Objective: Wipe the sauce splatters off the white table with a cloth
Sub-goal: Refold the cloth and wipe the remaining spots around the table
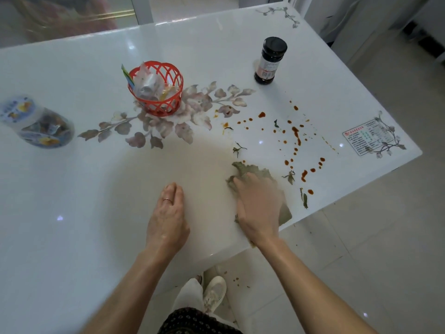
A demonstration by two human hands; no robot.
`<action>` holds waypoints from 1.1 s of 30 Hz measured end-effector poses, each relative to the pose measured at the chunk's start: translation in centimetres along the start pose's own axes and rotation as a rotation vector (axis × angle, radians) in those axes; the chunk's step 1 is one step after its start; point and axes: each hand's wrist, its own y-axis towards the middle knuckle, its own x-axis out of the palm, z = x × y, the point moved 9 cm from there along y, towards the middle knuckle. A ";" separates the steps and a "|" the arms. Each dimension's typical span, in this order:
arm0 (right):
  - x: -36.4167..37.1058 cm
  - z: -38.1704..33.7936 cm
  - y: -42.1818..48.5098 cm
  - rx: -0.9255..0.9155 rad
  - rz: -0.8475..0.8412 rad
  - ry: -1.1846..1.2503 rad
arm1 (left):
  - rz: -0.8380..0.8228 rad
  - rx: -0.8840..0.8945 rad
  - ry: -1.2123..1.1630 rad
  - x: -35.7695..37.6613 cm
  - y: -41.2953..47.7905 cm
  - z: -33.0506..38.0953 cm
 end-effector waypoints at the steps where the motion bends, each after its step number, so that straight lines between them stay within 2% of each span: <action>1: 0.3 -1.1 -0.4 -0.025 -0.011 -0.014 | 0.003 0.006 0.000 -0.1 0.0 0.0; 5: 1.1 -5.6 -0.2 -0.236 -0.037 -0.078 | 0.009 0.047 -0.006 -0.6 0.2 -0.1; 8: 1.5 -6.4 3.4 -0.287 -0.085 -0.082 | -0.018 0.061 -0.006 -0.8 0.6 -0.6; 10: 1.2 -4.9 6.0 -0.206 -0.115 -0.078 | -0.029 0.067 -0.017 -0.9 0.9 -1.1; 12: 1.0 -2.4 7.4 -0.046 -0.146 -0.059 | -0.031 0.070 -0.031 -1.0 1.2 -1.4; 15: 0.3 -0.2 6.6 0.138 -0.077 -0.057 | -0.028 0.062 -0.062 -1.1 1.5 -1.7; 17: 0.3 -1.4 5.2 0.156 -0.027 -0.083 | -0.027 0.056 -0.069 -1.0 1.6 -1.8; 22: 1.7 -10.3 3.6 -0.203 -0.051 -0.092 | -0.020 0.072 -0.056 -1.0 1.8 -1.9; 25: 2.3 -11.0 7.3 -0.274 -0.075 -0.092 | -0.002 0.095 -0.061 -1.5 2.1 -2.0; 29: 1.5 -5.1 10.9 -0.015 -0.137 -0.076 | -0.010 0.101 -0.081 -2.0 2.5 -2.3; 33: 0.2 -3.3 8.4 0.148 -0.013 -0.110 | 0.004 0.093 -0.126 -2.3 2.7 -2.5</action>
